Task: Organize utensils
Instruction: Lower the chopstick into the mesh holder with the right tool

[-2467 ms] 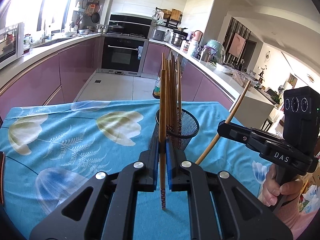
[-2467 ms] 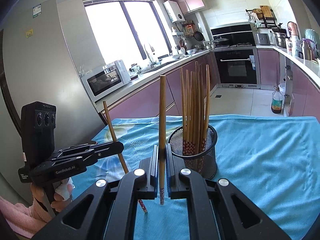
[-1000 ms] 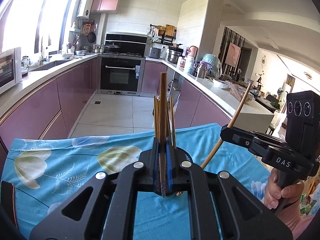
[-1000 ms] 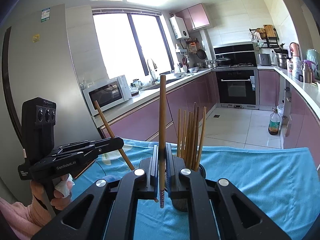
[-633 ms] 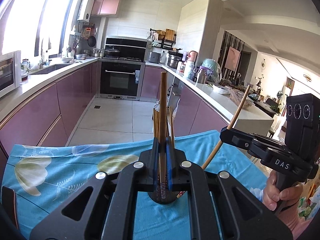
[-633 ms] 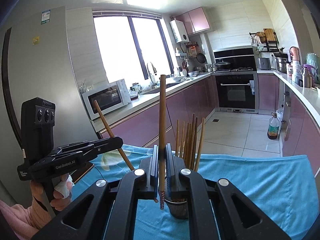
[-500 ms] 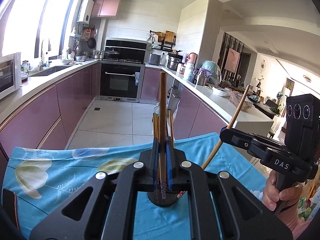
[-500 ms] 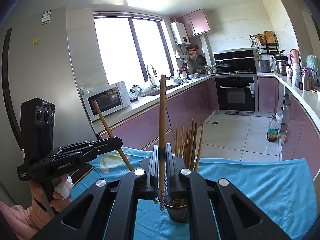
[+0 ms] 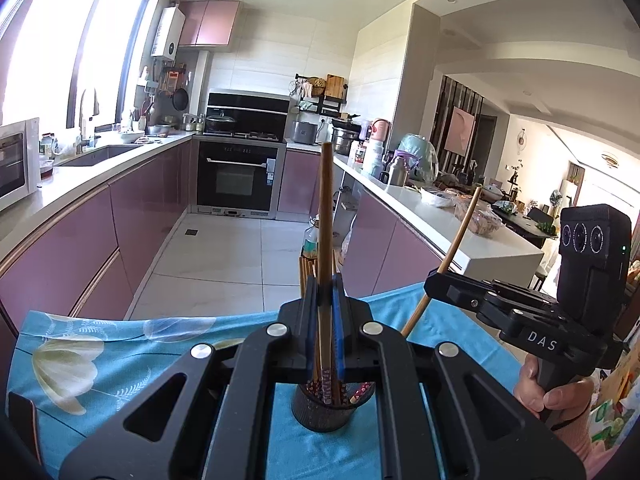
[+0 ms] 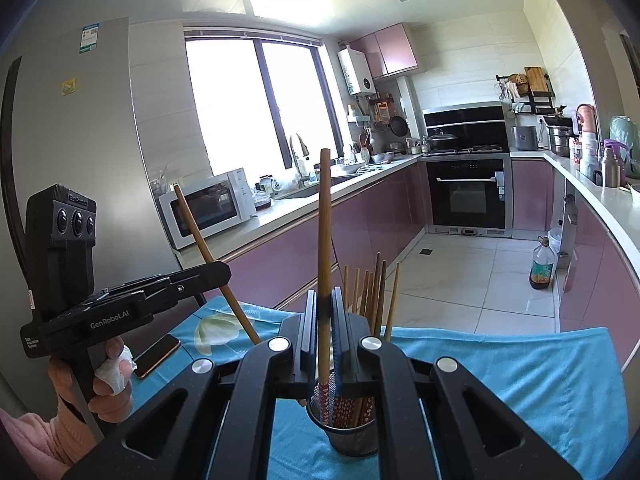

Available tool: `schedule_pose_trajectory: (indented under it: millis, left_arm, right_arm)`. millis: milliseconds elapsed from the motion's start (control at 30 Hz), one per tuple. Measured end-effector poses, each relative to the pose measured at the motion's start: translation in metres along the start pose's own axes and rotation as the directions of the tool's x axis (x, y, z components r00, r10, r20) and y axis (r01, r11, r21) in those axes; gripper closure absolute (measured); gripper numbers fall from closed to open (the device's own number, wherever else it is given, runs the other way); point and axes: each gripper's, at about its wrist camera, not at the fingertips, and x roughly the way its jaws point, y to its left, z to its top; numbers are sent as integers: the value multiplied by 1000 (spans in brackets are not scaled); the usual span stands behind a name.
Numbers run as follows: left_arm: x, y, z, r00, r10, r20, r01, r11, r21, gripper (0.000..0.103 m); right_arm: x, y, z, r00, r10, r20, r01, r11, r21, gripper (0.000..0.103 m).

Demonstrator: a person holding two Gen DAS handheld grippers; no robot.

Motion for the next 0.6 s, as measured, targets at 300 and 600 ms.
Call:
schedule_pose_trajectory:
  millis: [300,600]
  left_arm:
    - [11,-3,-3,1000,-1,-10,1,1000,3,96]
    - [27,-9,-6,999,-7,-37,8,1000,10,96]
  right_arm:
    - [7,0,1,1000,-15,-5,15,1000,6,97]
    - [15,-5,-2,999,-29,-26,29,999,21,97]
